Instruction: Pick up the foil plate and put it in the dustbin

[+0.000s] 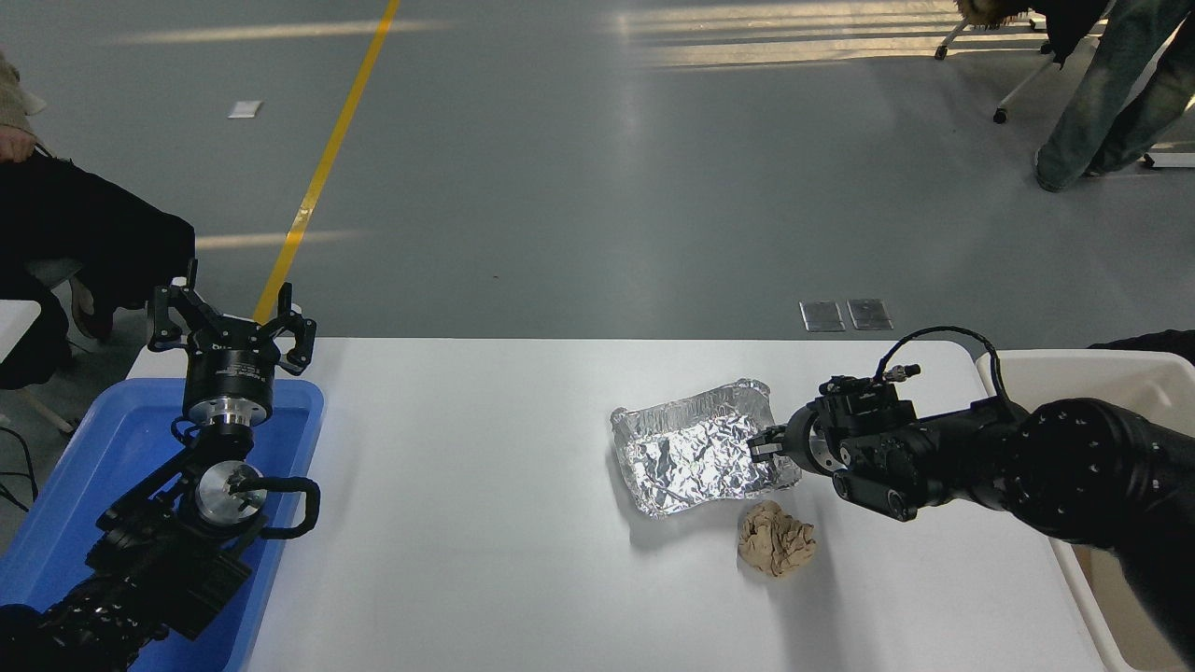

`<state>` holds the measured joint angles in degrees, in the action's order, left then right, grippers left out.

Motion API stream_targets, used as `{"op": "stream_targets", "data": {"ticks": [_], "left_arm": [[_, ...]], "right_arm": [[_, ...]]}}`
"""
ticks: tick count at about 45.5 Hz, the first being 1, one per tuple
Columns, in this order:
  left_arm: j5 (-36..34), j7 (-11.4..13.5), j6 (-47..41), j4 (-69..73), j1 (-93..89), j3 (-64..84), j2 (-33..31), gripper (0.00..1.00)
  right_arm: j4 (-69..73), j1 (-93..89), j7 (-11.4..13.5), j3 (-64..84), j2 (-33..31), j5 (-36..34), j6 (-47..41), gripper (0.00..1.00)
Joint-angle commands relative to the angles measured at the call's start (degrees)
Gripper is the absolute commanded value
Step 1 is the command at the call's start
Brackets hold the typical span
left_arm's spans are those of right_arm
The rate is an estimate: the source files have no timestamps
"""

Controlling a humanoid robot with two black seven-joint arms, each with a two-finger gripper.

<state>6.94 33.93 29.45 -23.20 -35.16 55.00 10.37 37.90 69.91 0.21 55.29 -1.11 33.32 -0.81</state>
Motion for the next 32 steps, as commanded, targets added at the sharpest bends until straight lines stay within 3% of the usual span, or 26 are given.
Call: {"op": "stream_targets", "data": {"ticks": [1, 14, 24, 32], "left_arm": [[0.00, 0.00, -0.01, 0.00, 0.01, 0.02, 0.00, 0.99], [0.00, 0.00, -0.01, 0.00, 0.09, -0.06, 0.00, 0.99], [-0.09, 0.00, -0.01, 0.00, 0.09, -0.06, 0.00, 0.99], [-0.09, 0.00, -0.01, 0.00, 0.18, -0.06, 0.09, 0.99]], "right_arm": [[15.52, 16.03, -0.12, 4.39, -7.67, -2.11, -0.42, 0.00], [39.79, 44.68, -0.30, 6.06, -24.02, -2.64, -11.74, 0.00], [40.67, 61.91, -2.67, 9.04, -25.70, -10.81, -25.72, 0.00], [42.61, 69.65, -3.02, 12.73, -25.35, -11.52, -29.94, 0.00]]}}
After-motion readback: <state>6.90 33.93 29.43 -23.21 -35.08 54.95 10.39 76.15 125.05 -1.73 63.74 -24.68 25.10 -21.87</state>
